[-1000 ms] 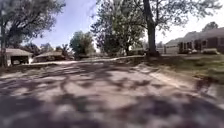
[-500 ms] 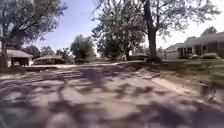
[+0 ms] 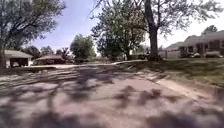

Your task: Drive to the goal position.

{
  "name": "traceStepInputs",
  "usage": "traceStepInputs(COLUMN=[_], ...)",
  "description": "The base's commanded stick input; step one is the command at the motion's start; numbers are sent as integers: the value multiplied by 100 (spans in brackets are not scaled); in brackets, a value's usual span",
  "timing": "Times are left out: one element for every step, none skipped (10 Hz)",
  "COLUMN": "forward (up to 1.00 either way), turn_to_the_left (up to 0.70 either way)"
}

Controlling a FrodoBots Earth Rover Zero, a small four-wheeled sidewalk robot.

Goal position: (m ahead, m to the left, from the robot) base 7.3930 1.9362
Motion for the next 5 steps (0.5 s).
traceStepInputs(forward=[70, 70, 70, 70, 70], turn_to_the_left=[0, 0, 0, 0, 0])
